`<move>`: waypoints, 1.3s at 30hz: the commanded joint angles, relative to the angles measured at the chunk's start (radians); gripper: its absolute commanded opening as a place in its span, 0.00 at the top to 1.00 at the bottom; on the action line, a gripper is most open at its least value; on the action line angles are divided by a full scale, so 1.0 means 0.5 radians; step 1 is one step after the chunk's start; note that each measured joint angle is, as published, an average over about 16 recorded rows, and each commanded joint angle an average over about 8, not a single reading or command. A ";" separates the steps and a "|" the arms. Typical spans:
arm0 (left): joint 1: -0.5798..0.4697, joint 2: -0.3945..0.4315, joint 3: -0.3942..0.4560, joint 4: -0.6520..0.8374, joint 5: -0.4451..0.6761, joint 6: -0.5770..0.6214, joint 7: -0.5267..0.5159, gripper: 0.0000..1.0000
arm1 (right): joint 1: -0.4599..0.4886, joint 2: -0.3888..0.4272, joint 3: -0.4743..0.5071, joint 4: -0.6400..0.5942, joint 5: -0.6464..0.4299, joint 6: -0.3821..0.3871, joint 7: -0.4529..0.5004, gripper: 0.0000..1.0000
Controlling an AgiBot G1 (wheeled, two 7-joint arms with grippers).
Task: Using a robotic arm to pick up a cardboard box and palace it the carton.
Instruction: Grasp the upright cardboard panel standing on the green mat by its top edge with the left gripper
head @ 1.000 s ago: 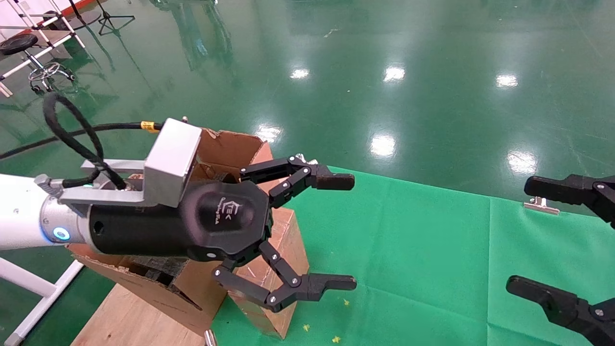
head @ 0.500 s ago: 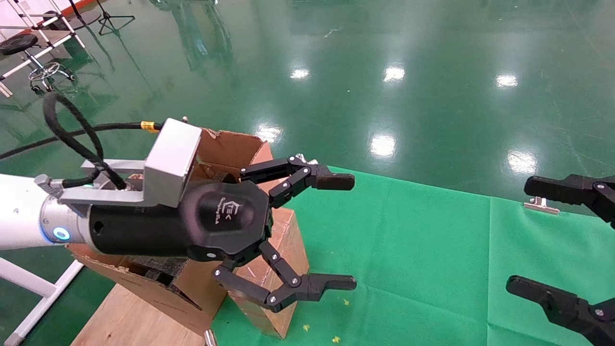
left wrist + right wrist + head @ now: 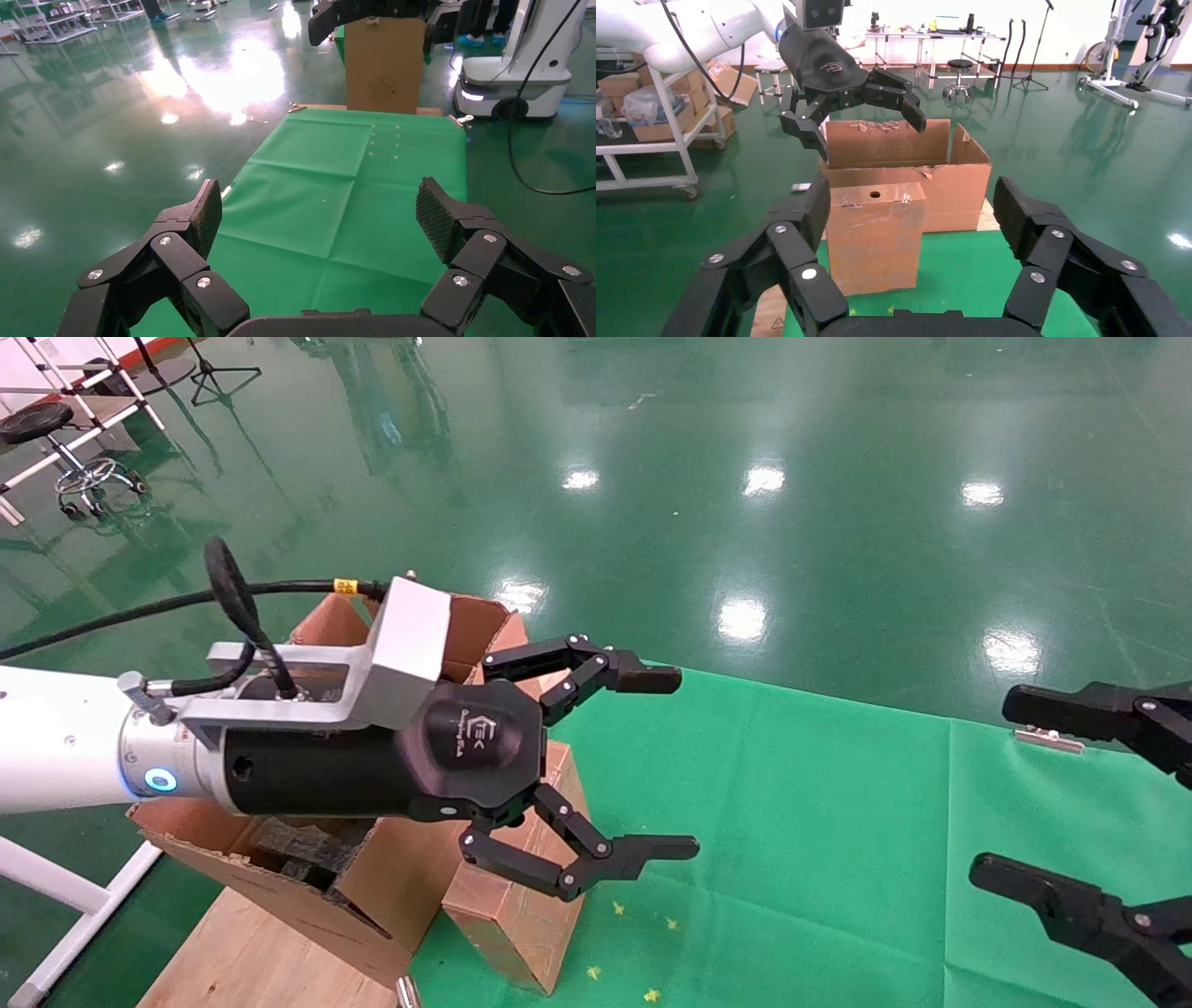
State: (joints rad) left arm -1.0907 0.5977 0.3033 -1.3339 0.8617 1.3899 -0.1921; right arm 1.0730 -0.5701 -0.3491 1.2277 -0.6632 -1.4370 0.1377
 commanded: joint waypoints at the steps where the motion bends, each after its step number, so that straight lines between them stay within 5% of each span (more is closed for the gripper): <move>1: 0.005 0.001 -0.002 -0.002 -0.017 0.001 -0.004 0.00 | 0.000 0.000 0.000 0.000 0.000 0.000 0.000 1.00; 7: -0.104 0.007 0.087 -0.031 0.273 -0.117 -0.085 0.00 | 0.000 0.000 0.000 0.000 0.000 0.000 0.000 1.00; 16: -0.443 0.092 0.310 -0.033 0.844 -0.246 -0.492 0.00 | 0.000 0.000 0.000 0.000 0.000 0.000 0.000 1.00; 26: -0.810 0.153 0.580 -0.037 1.510 -0.094 -1.221 0.00 | 0.000 0.000 0.000 0.000 0.000 0.000 0.000 1.00; 39: -1.207 0.324 0.936 -0.031 2.005 0.357 -2.226 0.00 | 0.000 0.000 0.000 0.000 0.000 0.000 0.000 1.00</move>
State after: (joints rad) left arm -1.6882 0.7509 0.7724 -1.3484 1.8227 1.5576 -1.2803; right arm 1.0730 -0.5700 -0.3491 1.2276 -0.6632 -1.4369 0.1377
